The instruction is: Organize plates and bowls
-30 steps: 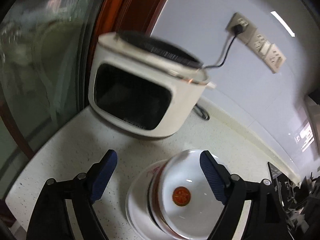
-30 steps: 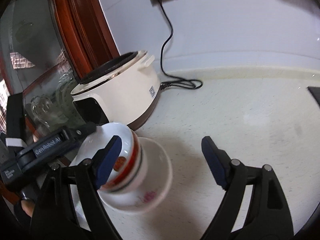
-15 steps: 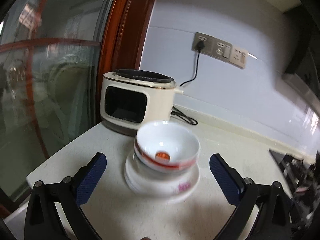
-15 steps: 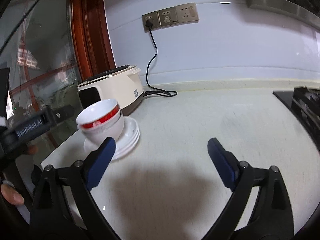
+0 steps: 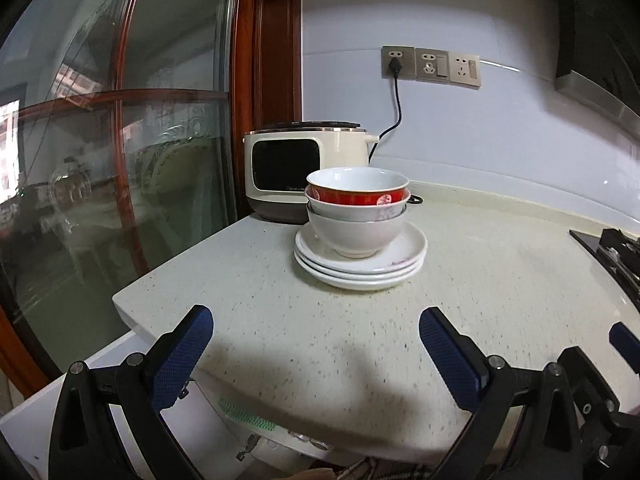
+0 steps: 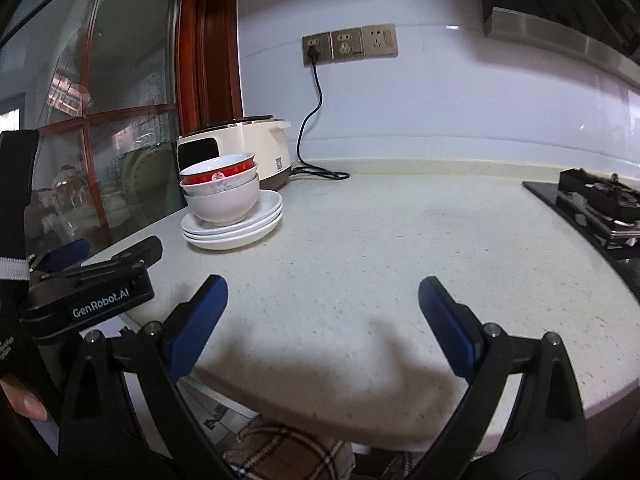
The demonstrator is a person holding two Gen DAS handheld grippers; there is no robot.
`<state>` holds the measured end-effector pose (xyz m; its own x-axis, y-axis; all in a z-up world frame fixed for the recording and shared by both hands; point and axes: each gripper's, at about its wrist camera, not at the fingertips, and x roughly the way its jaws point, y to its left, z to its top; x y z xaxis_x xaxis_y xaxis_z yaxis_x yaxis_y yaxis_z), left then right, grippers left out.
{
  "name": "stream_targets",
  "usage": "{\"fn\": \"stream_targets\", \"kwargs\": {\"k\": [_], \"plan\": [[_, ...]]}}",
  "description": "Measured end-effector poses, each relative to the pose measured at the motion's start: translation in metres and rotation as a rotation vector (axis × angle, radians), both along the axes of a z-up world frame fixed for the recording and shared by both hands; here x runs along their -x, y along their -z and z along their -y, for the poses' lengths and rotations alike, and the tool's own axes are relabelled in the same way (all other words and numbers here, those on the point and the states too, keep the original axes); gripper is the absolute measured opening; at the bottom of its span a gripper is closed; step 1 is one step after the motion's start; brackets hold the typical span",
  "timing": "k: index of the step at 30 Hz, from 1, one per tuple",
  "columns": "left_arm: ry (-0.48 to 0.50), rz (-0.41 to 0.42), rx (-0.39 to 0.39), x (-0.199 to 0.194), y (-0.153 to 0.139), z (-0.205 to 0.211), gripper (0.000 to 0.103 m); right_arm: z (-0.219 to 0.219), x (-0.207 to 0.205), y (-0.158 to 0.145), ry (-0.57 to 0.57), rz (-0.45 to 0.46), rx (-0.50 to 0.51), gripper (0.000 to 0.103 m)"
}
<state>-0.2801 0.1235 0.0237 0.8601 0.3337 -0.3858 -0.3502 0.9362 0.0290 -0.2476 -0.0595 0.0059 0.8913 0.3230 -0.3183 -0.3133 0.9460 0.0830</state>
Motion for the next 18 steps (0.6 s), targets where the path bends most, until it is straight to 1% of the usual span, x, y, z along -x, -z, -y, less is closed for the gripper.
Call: {"fn": "stream_targets", "kwargs": {"k": [7, 18], "plan": [[0.019, 0.04, -0.007, 0.014, -0.003, 0.007, 0.103, 0.003, 0.012, -0.003, 0.019, 0.041, 0.005, 0.098], [0.025, 0.037, -0.008, 0.016, 0.0, 0.013, 0.103, -0.004, 0.018, 0.002, 0.014, 0.041, 0.014, 0.098]]}}
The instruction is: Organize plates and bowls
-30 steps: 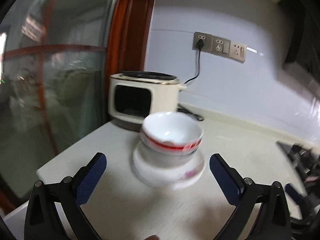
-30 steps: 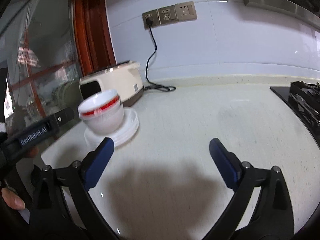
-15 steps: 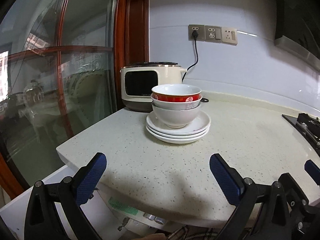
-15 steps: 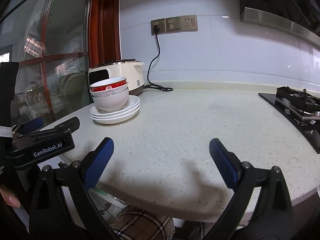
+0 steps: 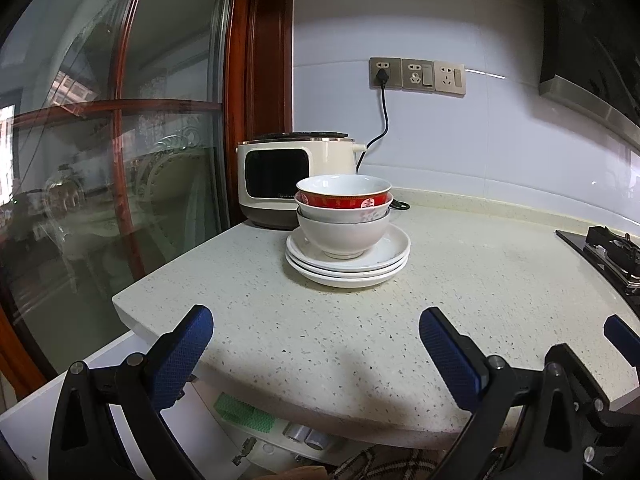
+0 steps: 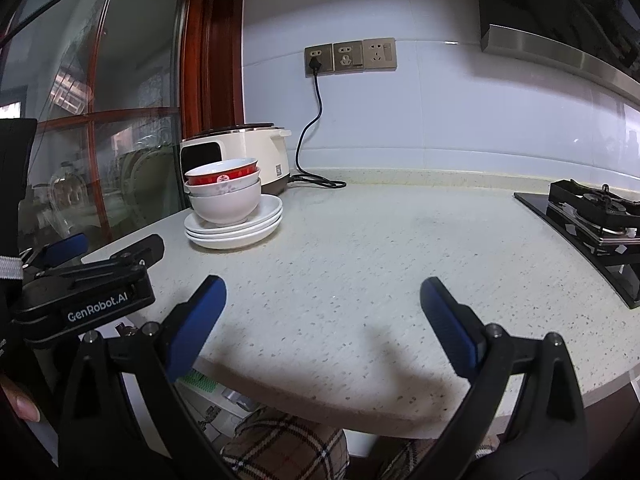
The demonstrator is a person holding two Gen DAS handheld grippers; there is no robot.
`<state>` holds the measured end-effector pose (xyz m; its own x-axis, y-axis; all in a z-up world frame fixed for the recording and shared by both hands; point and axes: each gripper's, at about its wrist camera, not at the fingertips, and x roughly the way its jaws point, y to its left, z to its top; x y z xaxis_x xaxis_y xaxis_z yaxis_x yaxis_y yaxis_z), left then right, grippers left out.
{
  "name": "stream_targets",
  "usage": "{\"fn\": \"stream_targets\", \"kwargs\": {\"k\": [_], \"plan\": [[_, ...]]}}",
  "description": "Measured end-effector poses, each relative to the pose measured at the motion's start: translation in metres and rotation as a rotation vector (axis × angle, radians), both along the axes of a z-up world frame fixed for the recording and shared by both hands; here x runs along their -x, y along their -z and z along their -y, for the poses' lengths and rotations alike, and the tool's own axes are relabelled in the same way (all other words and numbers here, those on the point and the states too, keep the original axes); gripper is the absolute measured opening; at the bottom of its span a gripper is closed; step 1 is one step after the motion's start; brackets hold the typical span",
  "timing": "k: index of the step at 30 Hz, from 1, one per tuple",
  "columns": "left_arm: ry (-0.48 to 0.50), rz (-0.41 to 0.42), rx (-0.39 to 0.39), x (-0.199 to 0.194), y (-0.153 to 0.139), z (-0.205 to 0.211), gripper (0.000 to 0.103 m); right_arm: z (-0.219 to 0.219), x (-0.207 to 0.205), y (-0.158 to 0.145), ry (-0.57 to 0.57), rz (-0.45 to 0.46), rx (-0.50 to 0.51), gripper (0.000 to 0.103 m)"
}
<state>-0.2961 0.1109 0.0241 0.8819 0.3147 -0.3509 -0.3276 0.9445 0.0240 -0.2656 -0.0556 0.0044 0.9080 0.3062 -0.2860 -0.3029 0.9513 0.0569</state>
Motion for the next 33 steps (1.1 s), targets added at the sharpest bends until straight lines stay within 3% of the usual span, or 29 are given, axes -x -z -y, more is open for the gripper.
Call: {"fn": "stream_targets", "kwargs": {"k": [33], "plan": [[-0.012, -0.014, 0.017, 0.0012, 0.0027, -0.0044, 0.103, 0.0009, -0.0016, 0.0046, -0.02, -0.035, -0.01, 0.099]]}}
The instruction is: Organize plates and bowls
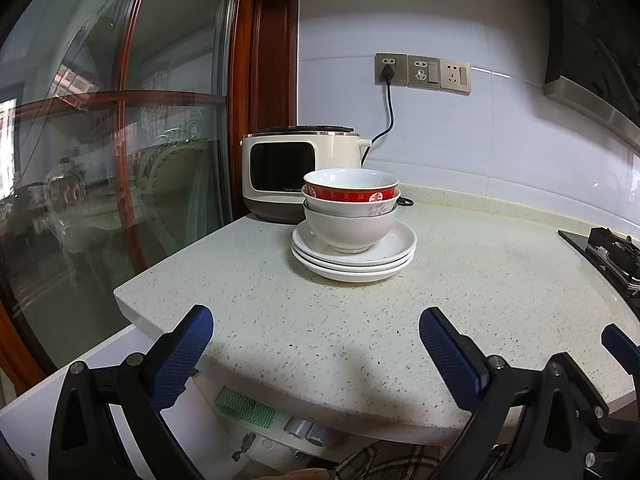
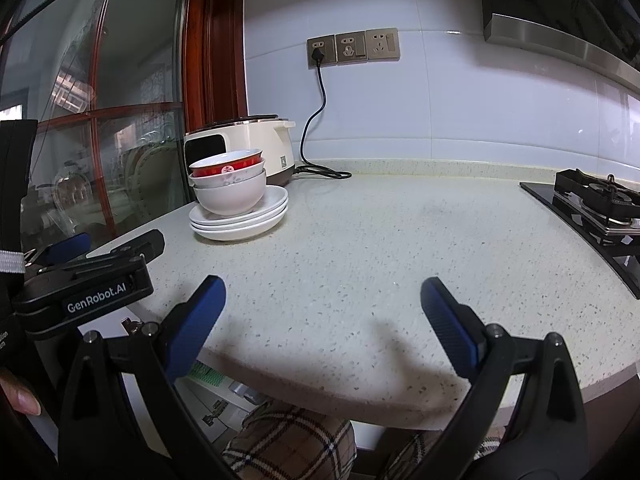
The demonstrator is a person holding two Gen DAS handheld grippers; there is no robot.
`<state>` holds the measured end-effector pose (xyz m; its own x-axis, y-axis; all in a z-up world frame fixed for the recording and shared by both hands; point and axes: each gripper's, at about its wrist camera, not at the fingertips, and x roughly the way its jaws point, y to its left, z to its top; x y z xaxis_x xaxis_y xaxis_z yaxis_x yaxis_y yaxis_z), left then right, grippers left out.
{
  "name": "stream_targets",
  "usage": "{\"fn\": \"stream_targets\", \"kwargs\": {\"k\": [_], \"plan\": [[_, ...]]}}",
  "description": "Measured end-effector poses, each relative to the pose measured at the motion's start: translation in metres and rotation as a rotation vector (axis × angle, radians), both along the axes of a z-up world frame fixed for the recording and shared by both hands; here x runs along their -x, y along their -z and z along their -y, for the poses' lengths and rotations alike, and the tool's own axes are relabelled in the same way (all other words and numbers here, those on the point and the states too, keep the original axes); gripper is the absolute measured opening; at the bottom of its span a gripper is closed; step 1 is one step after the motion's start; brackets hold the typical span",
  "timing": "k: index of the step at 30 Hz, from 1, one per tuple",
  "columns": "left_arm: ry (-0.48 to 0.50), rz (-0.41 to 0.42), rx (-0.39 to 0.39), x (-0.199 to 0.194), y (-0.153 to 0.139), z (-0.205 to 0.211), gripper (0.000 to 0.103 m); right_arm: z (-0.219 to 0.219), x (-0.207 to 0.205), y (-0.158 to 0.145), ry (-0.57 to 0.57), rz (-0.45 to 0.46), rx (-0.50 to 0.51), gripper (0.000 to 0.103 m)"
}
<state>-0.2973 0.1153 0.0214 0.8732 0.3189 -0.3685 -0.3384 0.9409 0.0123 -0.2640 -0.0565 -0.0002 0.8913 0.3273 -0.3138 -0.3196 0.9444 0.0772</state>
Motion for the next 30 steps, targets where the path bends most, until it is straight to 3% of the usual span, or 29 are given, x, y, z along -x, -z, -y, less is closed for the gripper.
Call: {"fn": "stream_targets", "kwargs": {"k": [30], "plan": [[-0.01, -0.015, 0.007, 0.0023, 0.0054, -0.0023, 0.103, 0.0008, -0.0028, 0.0045, -0.012, -0.025, -0.006, 0.099]]}}
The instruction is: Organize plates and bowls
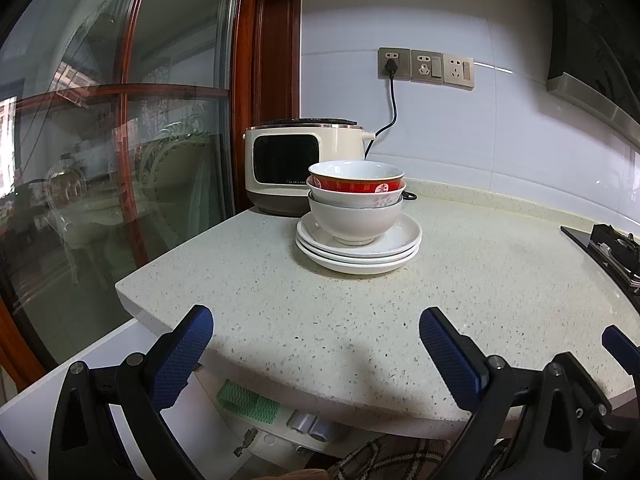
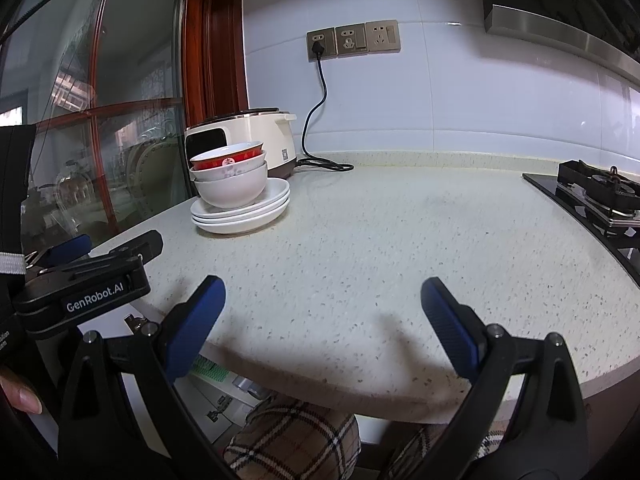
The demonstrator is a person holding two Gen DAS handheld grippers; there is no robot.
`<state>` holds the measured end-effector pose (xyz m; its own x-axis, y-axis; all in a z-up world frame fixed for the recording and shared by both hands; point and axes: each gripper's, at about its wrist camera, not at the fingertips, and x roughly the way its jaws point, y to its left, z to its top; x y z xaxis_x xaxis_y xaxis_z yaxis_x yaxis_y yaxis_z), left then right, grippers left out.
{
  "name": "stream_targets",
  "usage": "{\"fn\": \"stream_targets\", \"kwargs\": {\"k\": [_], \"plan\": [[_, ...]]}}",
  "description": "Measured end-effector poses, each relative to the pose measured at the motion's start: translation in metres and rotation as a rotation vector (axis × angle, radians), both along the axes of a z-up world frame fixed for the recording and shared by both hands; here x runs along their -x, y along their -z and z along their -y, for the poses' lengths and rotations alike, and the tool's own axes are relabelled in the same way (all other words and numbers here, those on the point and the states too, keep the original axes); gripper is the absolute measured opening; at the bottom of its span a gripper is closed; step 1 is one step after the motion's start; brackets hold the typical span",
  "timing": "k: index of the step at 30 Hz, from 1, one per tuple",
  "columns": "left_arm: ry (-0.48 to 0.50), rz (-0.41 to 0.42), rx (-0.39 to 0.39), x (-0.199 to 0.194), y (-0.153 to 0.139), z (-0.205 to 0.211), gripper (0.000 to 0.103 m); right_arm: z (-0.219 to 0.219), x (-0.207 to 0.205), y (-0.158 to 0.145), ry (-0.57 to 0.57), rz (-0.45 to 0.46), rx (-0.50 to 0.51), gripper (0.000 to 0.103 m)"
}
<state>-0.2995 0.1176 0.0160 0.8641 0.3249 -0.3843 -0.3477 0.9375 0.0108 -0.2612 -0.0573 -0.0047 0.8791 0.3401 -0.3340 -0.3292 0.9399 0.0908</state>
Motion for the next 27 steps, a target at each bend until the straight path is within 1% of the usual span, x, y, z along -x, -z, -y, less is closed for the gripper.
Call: {"fn": "stream_targets", "kwargs": {"k": [11, 27], "plan": [[0.004, -0.014, 0.001, -0.0008, 0.0029, -0.0013, 0.103, 0.0005, -0.0003, 0.0044, 0.001, -0.017, -0.007, 0.099], [0.003, -0.006, -0.002, 0.0006, 0.0013, 0.0005, 0.103, -0.0004, 0.0016, 0.0062, -0.001, -0.023, -0.007, 0.099]]}}
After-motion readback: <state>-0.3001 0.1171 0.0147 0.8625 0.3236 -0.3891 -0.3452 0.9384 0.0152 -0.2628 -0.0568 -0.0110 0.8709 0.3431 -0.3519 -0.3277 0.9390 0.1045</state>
